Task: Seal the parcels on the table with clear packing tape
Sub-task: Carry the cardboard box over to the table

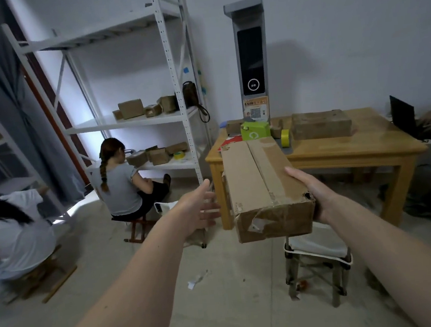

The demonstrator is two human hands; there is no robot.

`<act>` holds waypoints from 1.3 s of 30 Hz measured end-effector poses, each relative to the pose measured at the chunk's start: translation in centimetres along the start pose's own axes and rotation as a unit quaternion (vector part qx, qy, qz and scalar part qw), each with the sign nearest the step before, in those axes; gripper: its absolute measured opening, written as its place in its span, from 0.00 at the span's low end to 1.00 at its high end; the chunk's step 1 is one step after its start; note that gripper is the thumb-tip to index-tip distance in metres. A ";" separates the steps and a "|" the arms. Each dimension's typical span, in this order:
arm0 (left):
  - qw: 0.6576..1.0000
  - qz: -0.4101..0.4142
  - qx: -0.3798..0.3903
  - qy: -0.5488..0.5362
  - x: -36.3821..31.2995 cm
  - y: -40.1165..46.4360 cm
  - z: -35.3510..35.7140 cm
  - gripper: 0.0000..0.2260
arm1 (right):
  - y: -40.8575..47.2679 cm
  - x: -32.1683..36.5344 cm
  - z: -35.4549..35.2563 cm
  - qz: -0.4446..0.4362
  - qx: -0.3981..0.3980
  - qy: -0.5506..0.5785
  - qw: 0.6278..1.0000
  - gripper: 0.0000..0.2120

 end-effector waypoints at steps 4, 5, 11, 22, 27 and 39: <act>1.000 -0.004 -0.003 0.006 -2.0 4.3 2.8 0.22 | 4.2 2.5 -2.4 0.006 -0.006 -0.006 1.000 0.17; 1.000 -0.007 -0.003 0.009 -2.1 5.3 3.2 0.23 | 5.2 3.0 -2.9 0.007 -0.011 -0.006 1.000 0.17; 1.000 -0.029 -0.008 0.008 -3.1 10.1 4.3 0.21 | 10.5 4.7 -5.0 0.016 -0.028 0.004 0.999 0.18; 0.999 -0.036 0.009 0.013 -6.9 23.4 3.9 0.24 | 21.0 7.1 -6.6 0.021 -0.077 0.034 0.996 0.18; 0.999 -0.030 0.024 0.028 -10.6 30.2 1.1 0.24 | 27.7 9.7 -4.7 0.008 -0.125 0.047 0.991 0.19; 0.998 -0.027 0.042 0.041 -18.6 46.9 -3.1 0.21 | 40.1 13.1 -2.3 -0.005 -0.182 0.091 0.979 0.20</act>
Point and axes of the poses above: each hand's wrist, its own y-axis towards the middle knuckle, its own z-axis out of the palm, x = y × z, the point moved 1 cm from there along y, towards the middle knuckle, and after that the axes turned 4 degrees about -y, right-handed, at the moved point
